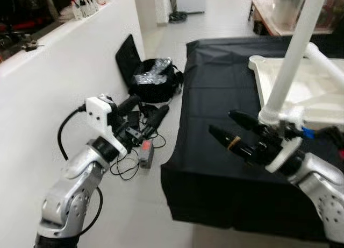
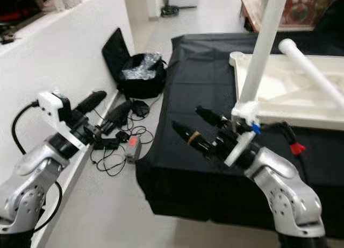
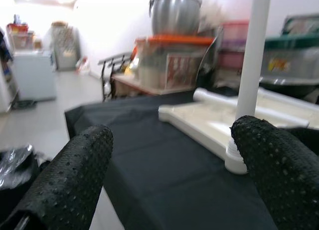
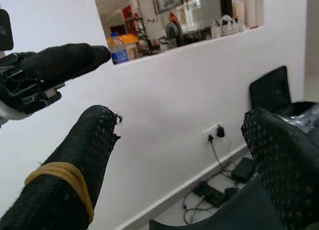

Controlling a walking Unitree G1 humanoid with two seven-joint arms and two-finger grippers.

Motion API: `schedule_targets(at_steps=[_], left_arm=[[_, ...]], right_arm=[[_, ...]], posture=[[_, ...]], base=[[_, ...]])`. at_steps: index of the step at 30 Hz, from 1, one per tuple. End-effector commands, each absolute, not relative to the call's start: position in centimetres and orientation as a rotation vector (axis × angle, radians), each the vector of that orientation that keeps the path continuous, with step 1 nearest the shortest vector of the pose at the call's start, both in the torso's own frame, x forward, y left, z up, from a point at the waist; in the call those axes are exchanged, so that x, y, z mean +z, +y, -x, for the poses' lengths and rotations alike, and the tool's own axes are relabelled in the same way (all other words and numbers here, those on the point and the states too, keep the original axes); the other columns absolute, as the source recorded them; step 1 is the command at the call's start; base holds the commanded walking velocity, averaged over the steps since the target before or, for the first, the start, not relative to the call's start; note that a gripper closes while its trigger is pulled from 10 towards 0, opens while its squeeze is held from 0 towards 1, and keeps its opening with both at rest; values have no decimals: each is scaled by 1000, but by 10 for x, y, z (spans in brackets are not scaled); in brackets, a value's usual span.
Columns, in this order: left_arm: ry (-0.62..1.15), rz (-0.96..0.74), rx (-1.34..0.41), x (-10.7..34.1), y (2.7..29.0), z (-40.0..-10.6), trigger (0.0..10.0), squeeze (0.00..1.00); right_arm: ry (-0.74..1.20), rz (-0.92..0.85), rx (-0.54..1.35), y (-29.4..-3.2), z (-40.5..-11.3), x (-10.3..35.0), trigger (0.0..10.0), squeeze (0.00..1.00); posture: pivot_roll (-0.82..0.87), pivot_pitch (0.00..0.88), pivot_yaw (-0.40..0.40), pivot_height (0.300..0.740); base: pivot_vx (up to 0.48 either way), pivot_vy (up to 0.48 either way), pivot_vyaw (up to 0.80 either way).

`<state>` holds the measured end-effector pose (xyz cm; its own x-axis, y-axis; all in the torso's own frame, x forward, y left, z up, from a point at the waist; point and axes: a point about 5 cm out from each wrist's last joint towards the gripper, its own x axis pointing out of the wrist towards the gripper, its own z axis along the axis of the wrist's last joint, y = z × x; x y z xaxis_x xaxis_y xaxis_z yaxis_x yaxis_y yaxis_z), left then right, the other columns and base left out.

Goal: Building children table

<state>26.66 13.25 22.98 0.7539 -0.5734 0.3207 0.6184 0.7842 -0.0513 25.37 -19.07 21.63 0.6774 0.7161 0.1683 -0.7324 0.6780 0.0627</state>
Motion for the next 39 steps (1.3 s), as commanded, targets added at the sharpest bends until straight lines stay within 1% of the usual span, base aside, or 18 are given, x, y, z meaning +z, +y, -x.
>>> schedule_targets(at_steps=[1,2,3,5,8,9,12,13,15,16,17,20,23,25,30,32,37,39], left_arm=[[-274,142,-611,223,136,-270,10000,0],[-274,142,-611,223,136,-270,10000,0],[-267,133,-580,221,137,-272,10000,0],[-253,119,-530,215,140,-275,10000,0],[-238,106,-495,209,142,-277,10000,0],[-238,106,-495,209,142,-277,10000,0],[-211,113,-445,199,146,-277,10000,0],[-211,113,-445,199,146,-277,10000,0],[-203,121,-413,194,149,-275,10000,0],[-203,121,-413,194,149,-275,10000,0],[-195,143,-385,188,153,-271,10000,0],[-189,149,-380,184,154,-268,10000,0],[-200,157,-381,180,159,-265,10000,0],[-205,157,-387,181,160,-263,10000,0],[-235,150,-393,189,160,-263,10000,0],[-256,145,-392,196,162,-264,10000,0],[-289,145,-393,205,164,-266,10000,0],[-307,151,-402,209,164,-266,10000,0]], right_arm=[[-129,-80,706,-191,-265,213,10000,0],[-129,-80,706,-191,-265,213,10000,0],[-116,-49,631,-192,-273,208,10000,0],[-105,-20,553,-190,-281,202,10000,0],[-108,-1,518,-187,-285,199,10000,0],[-108,-1,518,-187,-285,199,10000,0],[-106,1,512,-169,-287,194,10000,0],[-106,1,512,-169,-287,194,10000,0],[-105,-5,528,-157,-287,191,10000,0],[-105,-5,528,-157,-287,191,10000,0],[-105,41,536,-146,-288,186,10000,0],[-110,58,541,-141,-289,183,10000,0],[-138,75,538,-132,-294,183,10000,0],[-137,76,547,-131,-295,184,10000,0],[-152,53,555,-134,-297,191,10000,0],[-158,64,559,-136,-298,195,10000,0],[-189,15,576,-142,-300,206,10000,0],[-209,19,631,-140,-298,211,10000,0]], posture=[[-52,84,37,740],[-52,84,37,740],[-56,83,36,740],[-52,86,33,740],[-52,89,36,740],[-52,89,36,740],[-49,93,30,740],[-49,93,30,740],[-46,95,24,740],[-46,95,24,740],[-42,97,20,740],[-39,96,16,740],[-36,95,9,740],[-36,95,9,740],[-36,91,10,740],[-36,90,11,740],[-38,90,13,740],[-38,91,14,740]], base=[[0,0,-800],[0,0,-800],[0,0,-800],[0,0,-800],[0,0,-800],[0,0,-800],[0,0,-800],[0,0,-800],[0,0,-800],[0,0,-800],[0,0,-800],[0,0,-800],[354,0,0],[407,0,0],[427,0,-800],[424,0,0],[425,0,-81],[381,0,0]])
